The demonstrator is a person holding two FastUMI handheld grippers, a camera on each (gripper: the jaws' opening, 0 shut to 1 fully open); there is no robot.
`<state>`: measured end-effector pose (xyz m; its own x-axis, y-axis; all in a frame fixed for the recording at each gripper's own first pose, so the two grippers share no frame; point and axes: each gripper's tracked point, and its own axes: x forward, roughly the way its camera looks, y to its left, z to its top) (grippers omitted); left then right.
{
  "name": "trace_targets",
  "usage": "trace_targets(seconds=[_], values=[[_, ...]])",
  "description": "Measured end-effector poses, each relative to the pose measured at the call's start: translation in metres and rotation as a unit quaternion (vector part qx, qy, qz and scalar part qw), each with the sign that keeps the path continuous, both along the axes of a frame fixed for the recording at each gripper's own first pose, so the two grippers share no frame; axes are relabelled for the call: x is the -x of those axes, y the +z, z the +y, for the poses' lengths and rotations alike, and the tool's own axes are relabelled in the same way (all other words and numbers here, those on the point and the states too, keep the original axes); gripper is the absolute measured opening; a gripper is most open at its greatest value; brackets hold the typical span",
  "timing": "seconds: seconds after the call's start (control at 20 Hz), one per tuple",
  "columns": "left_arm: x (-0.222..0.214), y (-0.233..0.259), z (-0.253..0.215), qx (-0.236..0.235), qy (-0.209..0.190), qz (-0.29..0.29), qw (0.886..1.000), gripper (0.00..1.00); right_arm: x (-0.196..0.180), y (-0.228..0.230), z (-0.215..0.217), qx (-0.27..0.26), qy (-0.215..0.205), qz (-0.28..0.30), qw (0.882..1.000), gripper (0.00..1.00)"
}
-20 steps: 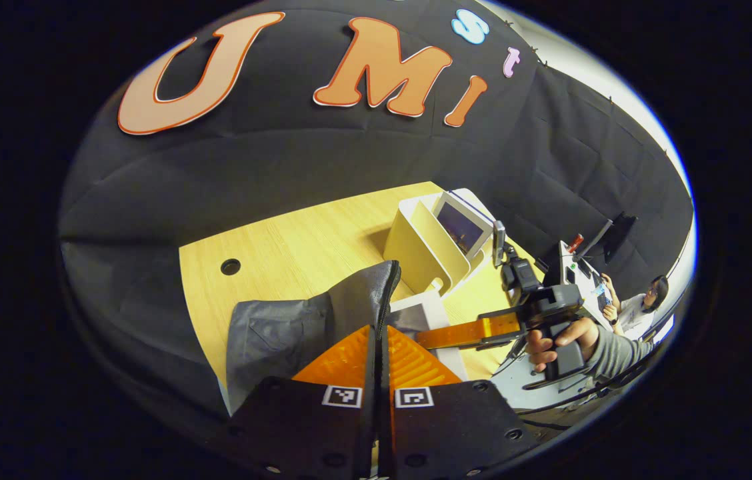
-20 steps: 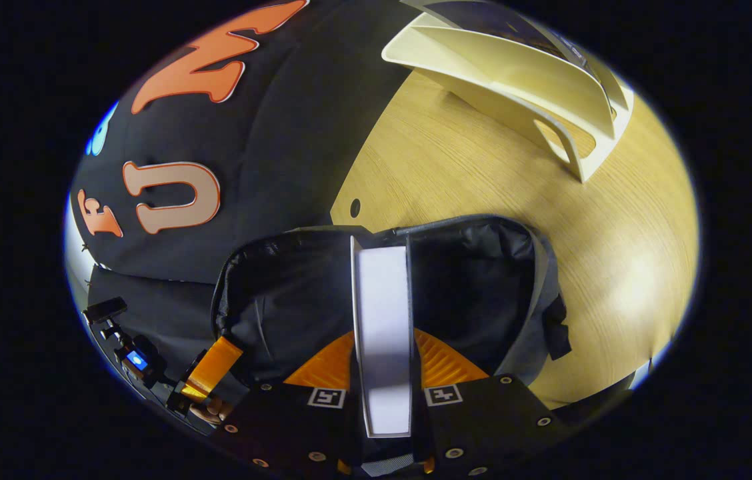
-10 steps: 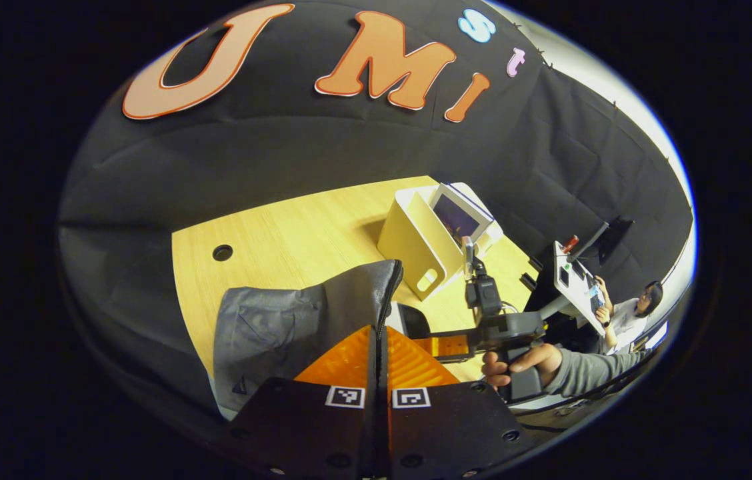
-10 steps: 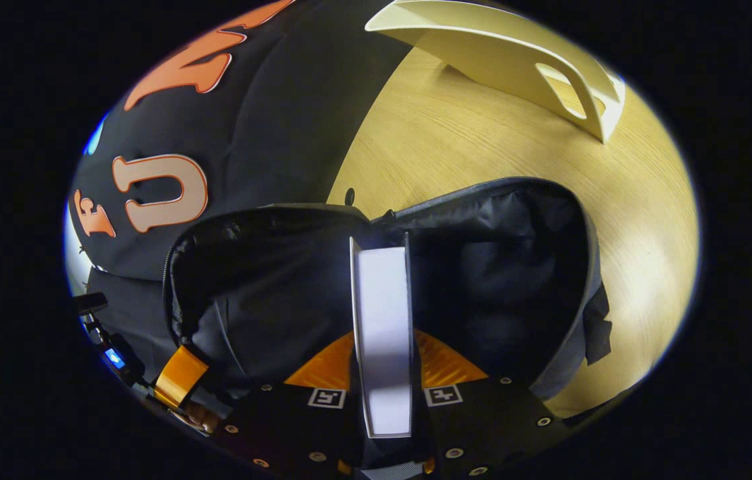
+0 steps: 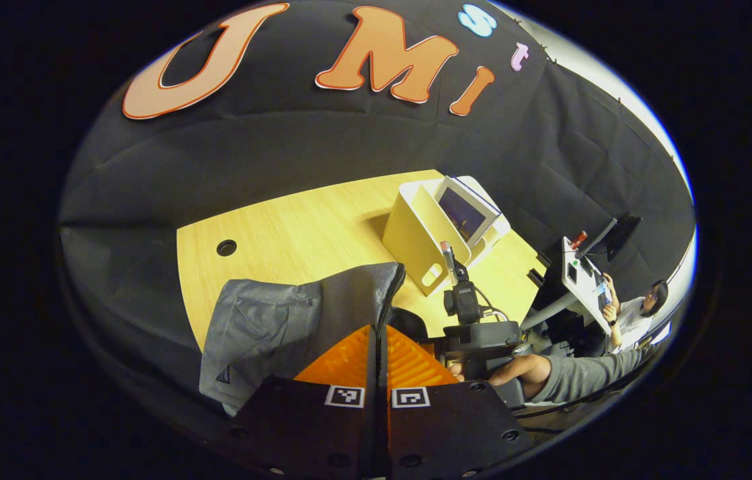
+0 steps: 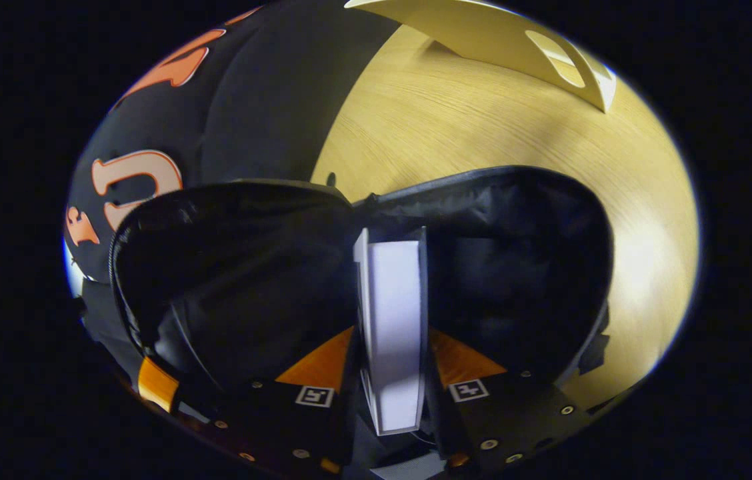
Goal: Open the schoolbag, grab two books from the bookshelf and put them into the schoolbag.
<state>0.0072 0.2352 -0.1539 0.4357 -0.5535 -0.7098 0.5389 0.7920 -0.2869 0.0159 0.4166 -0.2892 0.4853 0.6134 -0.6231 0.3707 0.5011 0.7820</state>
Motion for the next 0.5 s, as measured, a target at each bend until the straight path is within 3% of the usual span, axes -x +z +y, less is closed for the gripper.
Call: trace_targets(seconds=[0.05,0.1,0.2,0.35,0.5], values=[[-0.001,-0.001,-0.002,0.000,0.003,0.001,1.000,0.01,0.004,-0.001,-0.003,0.008,0.013,0.003,1.000,0.51],[-0.002,-0.002,-0.004,0.001,0.004,0.003,1.000,0.01,0.012,0.002,-0.008,0.017,0.026,0.008,0.999,0.60],[-0.002,-0.005,-0.007,-0.002,0.010,0.005,1.000,0.01,0.022,0.003,-0.019,0.036,0.048,0.015,0.998,0.95],[0.000,-0.011,-0.012,-0.009,0.017,0.006,1.000,0.01,0.030,0.017,-0.033,0.043,0.070,0.008,0.997,0.99],[0.001,-0.015,-0.015,-0.016,0.024,0.008,1.000,0.01,0.038,0.028,-0.066,0.087,0.092,-0.004,0.992,0.99]])
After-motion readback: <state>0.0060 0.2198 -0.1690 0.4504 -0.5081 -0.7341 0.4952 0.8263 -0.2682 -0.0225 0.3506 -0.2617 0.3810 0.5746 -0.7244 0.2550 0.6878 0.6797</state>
